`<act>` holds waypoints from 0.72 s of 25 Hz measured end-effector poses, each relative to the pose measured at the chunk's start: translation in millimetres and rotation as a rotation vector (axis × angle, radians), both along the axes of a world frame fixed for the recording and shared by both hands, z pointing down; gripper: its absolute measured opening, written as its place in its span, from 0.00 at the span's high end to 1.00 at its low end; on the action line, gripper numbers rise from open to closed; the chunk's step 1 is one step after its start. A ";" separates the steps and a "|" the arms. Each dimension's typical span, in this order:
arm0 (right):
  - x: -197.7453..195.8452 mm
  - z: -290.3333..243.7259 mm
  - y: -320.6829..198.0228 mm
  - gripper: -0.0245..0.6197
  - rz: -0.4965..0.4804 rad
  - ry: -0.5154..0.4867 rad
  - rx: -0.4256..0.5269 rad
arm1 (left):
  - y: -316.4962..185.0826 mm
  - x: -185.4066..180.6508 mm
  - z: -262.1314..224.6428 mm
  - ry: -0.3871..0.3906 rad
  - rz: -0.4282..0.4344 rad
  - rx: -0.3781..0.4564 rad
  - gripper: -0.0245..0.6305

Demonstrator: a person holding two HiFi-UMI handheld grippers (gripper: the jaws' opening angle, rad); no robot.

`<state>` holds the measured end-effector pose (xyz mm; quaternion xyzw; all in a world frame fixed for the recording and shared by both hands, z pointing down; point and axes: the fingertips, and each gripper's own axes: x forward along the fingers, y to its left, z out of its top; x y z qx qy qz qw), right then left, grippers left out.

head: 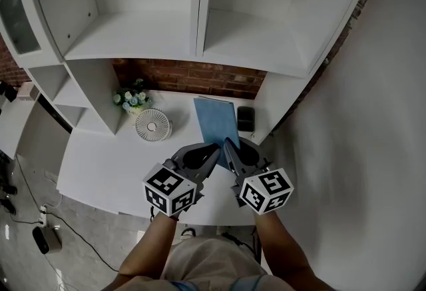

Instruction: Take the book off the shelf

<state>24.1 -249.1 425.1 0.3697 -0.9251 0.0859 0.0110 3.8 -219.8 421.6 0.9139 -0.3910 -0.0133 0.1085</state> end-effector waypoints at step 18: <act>16.6 4.0 -13.2 0.88 -0.012 0.001 -0.017 | -11.5 14.5 4.4 0.009 -0.021 -0.010 0.95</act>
